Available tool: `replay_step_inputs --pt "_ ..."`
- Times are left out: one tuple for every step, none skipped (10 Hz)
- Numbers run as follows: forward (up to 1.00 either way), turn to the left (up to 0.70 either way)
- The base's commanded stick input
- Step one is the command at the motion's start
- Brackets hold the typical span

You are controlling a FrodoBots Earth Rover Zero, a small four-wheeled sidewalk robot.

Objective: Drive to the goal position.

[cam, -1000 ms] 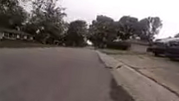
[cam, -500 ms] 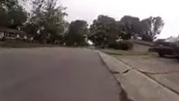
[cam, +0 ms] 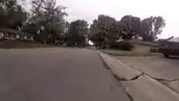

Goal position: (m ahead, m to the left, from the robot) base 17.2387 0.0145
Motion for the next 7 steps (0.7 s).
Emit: replay_step_inputs --pt "1.00 -0.21" --pt "1.00 0.00" --pt "1.00 0.00" --pt "1.00 0.00" --pt "1.00 0.00" --pt "1.00 0.00" --pt "1.00 0.00"
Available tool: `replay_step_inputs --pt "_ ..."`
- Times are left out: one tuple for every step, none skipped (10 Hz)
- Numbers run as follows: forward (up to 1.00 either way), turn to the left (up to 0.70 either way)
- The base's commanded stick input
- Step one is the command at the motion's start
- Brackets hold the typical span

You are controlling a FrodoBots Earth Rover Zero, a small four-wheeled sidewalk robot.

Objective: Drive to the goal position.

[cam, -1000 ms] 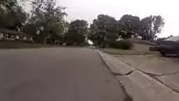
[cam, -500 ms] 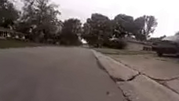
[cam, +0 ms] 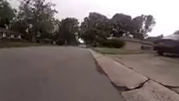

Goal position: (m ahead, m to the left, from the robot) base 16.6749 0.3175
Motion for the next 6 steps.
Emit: replay_step_inputs --pt "1.00 0.00" --pt "1.00 0.00" --pt "1.00 0.00" --pt "1.00 0.00" --pt "1.00 0.00" --pt "1.00 0.00"
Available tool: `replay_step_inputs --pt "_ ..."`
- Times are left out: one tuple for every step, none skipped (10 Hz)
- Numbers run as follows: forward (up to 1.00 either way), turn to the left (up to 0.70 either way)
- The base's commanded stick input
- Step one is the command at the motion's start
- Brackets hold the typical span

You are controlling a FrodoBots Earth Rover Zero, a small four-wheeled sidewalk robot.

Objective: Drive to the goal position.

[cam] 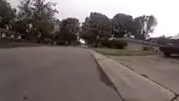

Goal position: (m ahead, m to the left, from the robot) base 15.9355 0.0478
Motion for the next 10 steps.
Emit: replay_step_inputs --pt "1.00 0.00" --pt "1.00 0.00" --pt "1.00 0.00" --pt "1.00 0.00" --pt "1.00 0.00" --pt "1.00 0.00" --pt "1.00 0.00" --pt "1.00 0.00" --pt "1.00 0.00" --pt "1.00 0.00"
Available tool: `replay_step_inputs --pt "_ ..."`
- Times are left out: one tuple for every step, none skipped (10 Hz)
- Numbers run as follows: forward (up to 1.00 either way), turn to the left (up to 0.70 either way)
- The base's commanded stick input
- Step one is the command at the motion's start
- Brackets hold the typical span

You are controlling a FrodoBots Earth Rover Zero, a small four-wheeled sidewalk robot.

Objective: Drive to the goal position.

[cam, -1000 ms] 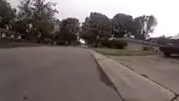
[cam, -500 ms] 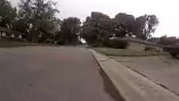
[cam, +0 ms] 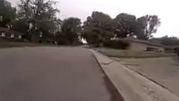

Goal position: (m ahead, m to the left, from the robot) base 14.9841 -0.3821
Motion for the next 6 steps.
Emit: replay_step_inputs --pt "1.00 0.00" --pt "1.00 0.00" --pt "1.00 0.00" --pt "1.00 0.00" --pt "1.00 0.00" --pt "1.00 0.00"
